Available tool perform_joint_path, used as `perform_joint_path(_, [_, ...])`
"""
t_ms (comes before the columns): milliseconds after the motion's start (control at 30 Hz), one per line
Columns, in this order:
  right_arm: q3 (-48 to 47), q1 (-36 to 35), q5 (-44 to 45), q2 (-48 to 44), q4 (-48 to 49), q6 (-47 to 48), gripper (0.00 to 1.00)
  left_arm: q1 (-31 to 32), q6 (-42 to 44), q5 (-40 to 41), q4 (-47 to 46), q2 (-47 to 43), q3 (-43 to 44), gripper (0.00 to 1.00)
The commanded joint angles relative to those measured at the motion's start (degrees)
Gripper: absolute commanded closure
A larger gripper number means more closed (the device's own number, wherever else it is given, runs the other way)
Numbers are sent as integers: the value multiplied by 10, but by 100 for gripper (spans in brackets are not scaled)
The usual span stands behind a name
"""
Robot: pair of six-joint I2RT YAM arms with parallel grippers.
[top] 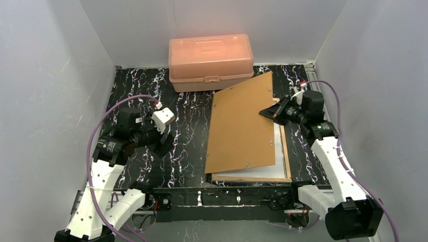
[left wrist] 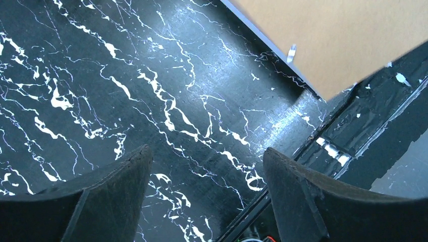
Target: Put the photo into the frame
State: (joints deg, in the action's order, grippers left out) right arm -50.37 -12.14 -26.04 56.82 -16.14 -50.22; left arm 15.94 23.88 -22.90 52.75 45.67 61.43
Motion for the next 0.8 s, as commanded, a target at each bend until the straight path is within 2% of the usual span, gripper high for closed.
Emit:
perform_joint_path(0, [-52, 85, -92, -16, -66, 70, 99, 2, 7, -6, 12, 0, -13, 21])
perform_joint_path(67, [-60, 92, -86, -10, -83, 96, 99, 2, 12, -3, 12, 0, -16, 21])
perform_joint_path(333, [-65, 105, -131, 26, -45, 133, 99, 2, 20, -4, 16, -7, -28, 22])
perform_joint_path(533, [-102, 105, -104, 41, -83, 182, 99, 2, 19, -10, 16, 1, -24, 23])
perform_joint_path(767, [-83, 109, -91, 46, -64, 174, 99, 2, 18, -9, 18, 2, -20, 23])
